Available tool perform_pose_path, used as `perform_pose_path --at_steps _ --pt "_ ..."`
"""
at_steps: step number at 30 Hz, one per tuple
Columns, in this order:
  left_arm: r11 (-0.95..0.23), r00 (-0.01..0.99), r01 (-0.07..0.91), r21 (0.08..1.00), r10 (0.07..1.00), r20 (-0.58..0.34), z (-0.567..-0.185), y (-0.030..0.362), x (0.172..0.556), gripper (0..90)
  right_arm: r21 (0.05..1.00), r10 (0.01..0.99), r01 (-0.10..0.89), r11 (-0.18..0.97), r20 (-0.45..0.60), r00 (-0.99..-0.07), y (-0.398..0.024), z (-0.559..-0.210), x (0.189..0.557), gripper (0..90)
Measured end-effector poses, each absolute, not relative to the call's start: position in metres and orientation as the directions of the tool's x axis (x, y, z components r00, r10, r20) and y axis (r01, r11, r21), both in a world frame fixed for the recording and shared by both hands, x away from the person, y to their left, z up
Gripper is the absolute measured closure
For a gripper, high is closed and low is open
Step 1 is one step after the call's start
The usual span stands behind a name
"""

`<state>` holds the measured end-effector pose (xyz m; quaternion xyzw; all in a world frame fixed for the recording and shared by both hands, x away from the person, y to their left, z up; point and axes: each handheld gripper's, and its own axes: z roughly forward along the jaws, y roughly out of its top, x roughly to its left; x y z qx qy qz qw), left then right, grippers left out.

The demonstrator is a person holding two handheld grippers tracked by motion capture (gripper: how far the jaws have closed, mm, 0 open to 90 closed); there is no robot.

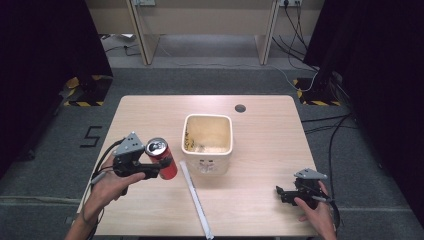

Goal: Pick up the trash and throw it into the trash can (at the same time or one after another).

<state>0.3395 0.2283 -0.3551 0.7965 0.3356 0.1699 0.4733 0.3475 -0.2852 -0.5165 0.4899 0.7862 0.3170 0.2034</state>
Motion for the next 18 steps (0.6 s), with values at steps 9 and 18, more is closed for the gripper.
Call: perform_pose_path --at_steps 9,18 --pt "-0.329 0.722 0.359 0.873 0.691 -0.036 -0.340 0.225 0.345 33.8 0.698 0.899 0.641 0.319 -0.009 -0.437 -0.285 -0.516 0.347 0.2" --pt "-0.330 0.723 0.349 0.877 0.690 -0.029 -0.330 0.224 0.350 33.8 0.697 0.899 0.642 0.320 -0.010 -0.437 -0.285 -0.516 0.347 0.2"
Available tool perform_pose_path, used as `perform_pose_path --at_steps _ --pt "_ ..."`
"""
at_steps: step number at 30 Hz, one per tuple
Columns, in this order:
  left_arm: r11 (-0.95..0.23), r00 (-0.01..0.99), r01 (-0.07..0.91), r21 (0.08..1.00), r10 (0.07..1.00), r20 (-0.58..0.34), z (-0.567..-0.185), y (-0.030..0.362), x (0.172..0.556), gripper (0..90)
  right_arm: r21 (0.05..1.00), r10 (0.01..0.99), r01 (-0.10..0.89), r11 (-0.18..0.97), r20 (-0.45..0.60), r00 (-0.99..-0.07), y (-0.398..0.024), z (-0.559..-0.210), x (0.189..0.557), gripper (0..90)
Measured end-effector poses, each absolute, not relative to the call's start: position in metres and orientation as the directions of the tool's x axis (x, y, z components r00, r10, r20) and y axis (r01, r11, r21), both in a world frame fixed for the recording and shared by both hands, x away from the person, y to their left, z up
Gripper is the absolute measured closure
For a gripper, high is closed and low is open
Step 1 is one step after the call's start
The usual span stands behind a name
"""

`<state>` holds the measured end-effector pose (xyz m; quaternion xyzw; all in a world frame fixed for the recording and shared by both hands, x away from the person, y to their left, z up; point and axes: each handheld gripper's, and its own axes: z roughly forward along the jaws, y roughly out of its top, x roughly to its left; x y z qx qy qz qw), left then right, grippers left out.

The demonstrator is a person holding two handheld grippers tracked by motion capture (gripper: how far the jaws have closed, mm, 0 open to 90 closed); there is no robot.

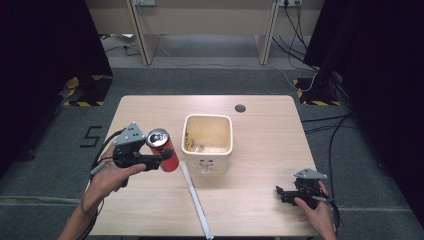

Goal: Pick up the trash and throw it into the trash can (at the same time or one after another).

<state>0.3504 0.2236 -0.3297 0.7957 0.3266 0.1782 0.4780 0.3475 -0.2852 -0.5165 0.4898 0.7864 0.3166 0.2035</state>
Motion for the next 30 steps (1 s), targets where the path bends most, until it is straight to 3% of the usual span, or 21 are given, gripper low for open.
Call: perform_pose_path --at_steps 30 --pt "-0.346 0.750 0.304 0.888 0.661 0.001 -0.288 0.191 0.375 33.8 0.699 0.898 0.640 0.321 -0.011 -0.439 -0.285 -0.517 0.347 0.2"
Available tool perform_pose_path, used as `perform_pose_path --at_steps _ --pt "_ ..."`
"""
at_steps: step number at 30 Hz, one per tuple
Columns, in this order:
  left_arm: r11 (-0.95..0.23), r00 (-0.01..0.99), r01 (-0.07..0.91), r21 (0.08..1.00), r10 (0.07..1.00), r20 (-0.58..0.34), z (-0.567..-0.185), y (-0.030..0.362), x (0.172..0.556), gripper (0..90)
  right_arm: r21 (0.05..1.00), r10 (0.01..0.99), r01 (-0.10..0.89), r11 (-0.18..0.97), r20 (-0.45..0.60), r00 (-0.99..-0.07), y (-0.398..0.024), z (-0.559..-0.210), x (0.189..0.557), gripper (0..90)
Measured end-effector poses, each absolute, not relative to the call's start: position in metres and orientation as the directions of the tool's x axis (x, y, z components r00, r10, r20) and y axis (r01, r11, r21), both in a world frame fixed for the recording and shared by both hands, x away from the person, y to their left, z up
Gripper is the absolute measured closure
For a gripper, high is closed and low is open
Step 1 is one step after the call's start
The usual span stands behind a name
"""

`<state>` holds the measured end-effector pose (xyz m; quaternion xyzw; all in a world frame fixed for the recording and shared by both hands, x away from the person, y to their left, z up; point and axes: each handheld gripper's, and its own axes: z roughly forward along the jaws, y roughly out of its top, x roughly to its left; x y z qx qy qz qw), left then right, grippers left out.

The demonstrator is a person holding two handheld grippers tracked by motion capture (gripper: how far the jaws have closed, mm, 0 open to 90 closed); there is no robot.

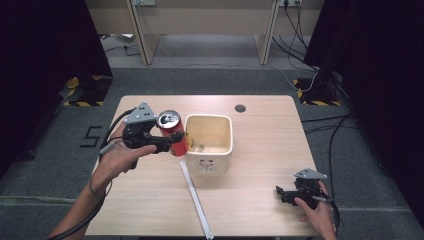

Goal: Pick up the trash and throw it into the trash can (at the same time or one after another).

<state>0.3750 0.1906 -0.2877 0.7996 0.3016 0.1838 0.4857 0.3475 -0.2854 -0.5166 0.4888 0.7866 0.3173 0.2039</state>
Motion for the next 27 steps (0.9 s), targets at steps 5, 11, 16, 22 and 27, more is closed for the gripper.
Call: perform_pose_path --at_steps 5,11,16,22,27 --pt "-0.352 0.758 0.296 0.888 0.652 0.006 -0.283 0.180 0.380 33.8 0.699 0.898 0.639 0.321 -0.011 -0.440 -0.285 -0.517 0.347 0.2" --pt "-0.357 0.768 0.297 0.885 0.640 0.000 -0.282 0.165 0.387 33.8 0.699 0.898 0.639 0.321 -0.011 -0.440 -0.285 -0.517 0.347 0.2" --pt "-0.354 0.772 0.294 0.888 0.636 -0.002 -0.282 0.156 0.392 33.8 0.699 0.898 0.639 0.322 -0.010 -0.441 -0.286 -0.517 0.347 0.2" --pt "-0.348 0.769 0.300 0.888 0.639 -0.009 -0.285 0.150 0.398 33.8 0.699 0.898 0.639 0.322 -0.010 -0.441 -0.286 -0.517 0.347 0.2" --pt "-0.351 0.765 0.308 0.884 0.643 -0.012 -0.290 0.146 0.404 33.8 0.699 0.898 0.639 0.322 -0.011 -0.441 -0.286 -0.517 0.347 0.1"
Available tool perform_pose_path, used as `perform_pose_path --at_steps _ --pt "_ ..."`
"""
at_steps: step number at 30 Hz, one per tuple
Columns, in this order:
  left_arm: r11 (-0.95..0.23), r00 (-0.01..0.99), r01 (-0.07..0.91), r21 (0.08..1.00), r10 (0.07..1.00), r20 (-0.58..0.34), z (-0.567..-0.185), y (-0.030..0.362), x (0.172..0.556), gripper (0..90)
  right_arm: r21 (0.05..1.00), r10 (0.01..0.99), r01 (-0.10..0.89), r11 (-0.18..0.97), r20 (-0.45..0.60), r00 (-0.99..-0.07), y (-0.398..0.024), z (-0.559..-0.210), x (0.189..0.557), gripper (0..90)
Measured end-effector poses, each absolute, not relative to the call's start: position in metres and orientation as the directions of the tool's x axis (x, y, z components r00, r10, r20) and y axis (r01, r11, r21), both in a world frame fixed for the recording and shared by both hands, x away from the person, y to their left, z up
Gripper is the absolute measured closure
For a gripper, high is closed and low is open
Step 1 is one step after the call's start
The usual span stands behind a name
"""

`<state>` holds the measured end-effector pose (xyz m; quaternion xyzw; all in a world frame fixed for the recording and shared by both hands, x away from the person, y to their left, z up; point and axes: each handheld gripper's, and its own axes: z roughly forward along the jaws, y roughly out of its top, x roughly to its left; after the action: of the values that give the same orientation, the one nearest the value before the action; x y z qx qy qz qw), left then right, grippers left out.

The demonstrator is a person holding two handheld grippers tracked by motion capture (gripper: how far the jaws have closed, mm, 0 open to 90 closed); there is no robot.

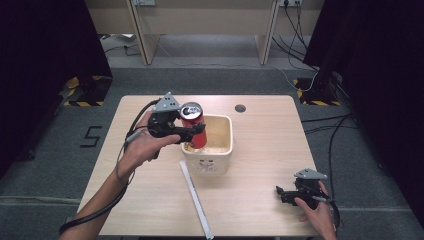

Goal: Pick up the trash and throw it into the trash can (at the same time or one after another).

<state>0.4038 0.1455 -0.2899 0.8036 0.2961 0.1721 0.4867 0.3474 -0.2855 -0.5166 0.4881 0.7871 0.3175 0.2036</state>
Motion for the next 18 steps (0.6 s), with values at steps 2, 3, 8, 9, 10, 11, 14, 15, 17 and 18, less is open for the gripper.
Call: perform_pose_path --at_steps 2,3,8,9,10,11,14,15,17,18 --pt "-0.351 0.764 0.310 0.884 0.645 -0.013 -0.291 0.145 0.405 33.8 0.699 0.898 0.639 0.322 -0.011 -0.441 -0.286 -0.517 0.347 0.2" --pt "-0.351 0.763 0.313 0.883 0.646 -0.014 -0.292 0.144 0.406 33.8 0.699 0.898 0.639 0.322 -0.010 -0.441 -0.286 -0.517 0.347 0.1" --pt "-0.351 0.759 0.322 0.879 0.650 -0.019 -0.299 0.139 0.412 33.8 0.699 0.897 0.639 0.322 -0.011 -0.441 -0.286 -0.517 0.347 0.2" --pt "-0.354 0.758 0.321 0.879 0.652 -0.014 -0.300 0.137 0.413 33.8 0.699 0.897 0.639 0.322 -0.010 -0.441 -0.286 -0.517 0.347 0.2" --pt "-0.355 0.757 0.322 0.878 0.653 -0.014 -0.302 0.136 0.414 33.8 0.699 0.897 0.639 0.322 -0.011 -0.441 -0.286 -0.517 0.347 0.1" --pt "-0.352 0.758 0.325 0.878 0.652 -0.019 -0.304 0.135 0.415 33.8 0.699 0.897 0.639 0.322 -0.011 -0.441 -0.286 -0.517 0.347 0.2" --pt "-0.355 0.758 0.334 0.873 0.652 -0.025 -0.309 0.130 0.419 33.8 0.699 0.897 0.639 0.322 -0.010 -0.441 -0.286 -0.517 0.347 0.2" --pt "-0.355 0.758 0.336 0.872 0.652 -0.026 -0.310 0.129 0.420 33.8 0.699 0.897 0.639 0.322 -0.011 -0.441 -0.286 -0.517 0.347 0.2" --pt "-0.354 0.755 0.341 0.871 0.655 -0.029 -0.313 0.127 0.421 33.8 0.699 0.897 0.639 0.322 -0.010 -0.441 -0.286 -0.517 0.347 0.1" --pt "-0.355 0.754 0.340 0.871 0.656 -0.027 -0.315 0.126 0.422 33.8 0.699 0.897 0.639 0.322 -0.010 -0.441 -0.286 -0.517 0.347 0.1"
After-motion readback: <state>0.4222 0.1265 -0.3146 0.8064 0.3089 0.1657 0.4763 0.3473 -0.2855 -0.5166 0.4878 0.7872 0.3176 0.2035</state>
